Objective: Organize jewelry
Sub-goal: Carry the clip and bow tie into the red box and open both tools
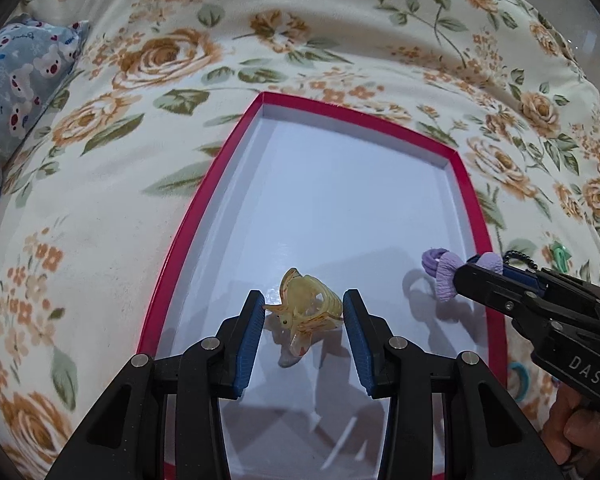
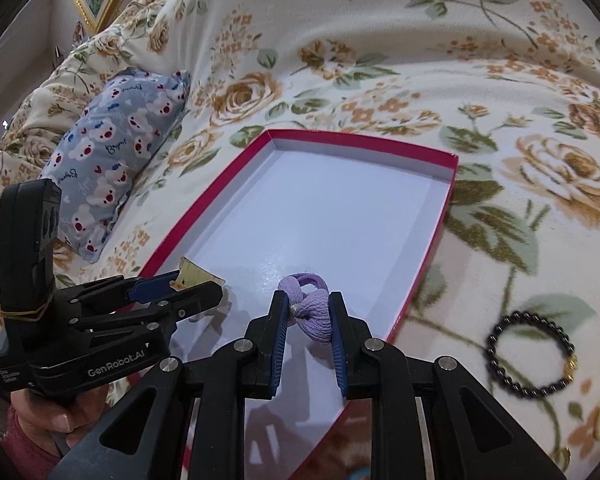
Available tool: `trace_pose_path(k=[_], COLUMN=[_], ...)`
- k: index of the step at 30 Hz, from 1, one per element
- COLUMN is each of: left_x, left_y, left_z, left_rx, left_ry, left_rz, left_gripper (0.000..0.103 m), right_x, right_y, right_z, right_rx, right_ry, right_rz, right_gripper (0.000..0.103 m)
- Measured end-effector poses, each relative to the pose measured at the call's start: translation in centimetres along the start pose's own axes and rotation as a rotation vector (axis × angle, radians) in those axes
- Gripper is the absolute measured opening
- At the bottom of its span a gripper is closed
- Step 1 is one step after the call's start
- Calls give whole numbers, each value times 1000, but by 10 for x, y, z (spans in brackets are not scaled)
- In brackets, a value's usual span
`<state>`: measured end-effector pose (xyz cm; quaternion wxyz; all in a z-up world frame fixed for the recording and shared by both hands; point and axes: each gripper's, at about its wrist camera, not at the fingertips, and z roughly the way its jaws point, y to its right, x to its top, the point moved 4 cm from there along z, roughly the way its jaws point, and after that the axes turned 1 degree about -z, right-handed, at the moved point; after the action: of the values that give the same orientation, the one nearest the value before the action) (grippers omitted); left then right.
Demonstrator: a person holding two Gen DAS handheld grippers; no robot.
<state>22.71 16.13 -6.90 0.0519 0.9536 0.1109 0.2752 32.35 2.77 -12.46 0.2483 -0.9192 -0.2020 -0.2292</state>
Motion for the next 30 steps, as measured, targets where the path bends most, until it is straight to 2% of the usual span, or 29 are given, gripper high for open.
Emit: trace_pose_path(k=[6,15,21,30], left_x=[5,-2,-5,-9], left_y=[0,4,4,3], left_z=[14,13,7,-15], left_rx=[5,21,21,24], left_ry=[5,34,36,77], left_rz=[-5,8,3,-19], left_gripper=[40,44,51,56], right_x=[-1,1,2,4], right_y=[10,6,4,4], right_z=[9,12,11,-7], right_rx=[5,17,27,26], right_ry=[-18,-11,-6,26], right_rz=[17,3,9,25], right_gripper=[22,26,37,37])
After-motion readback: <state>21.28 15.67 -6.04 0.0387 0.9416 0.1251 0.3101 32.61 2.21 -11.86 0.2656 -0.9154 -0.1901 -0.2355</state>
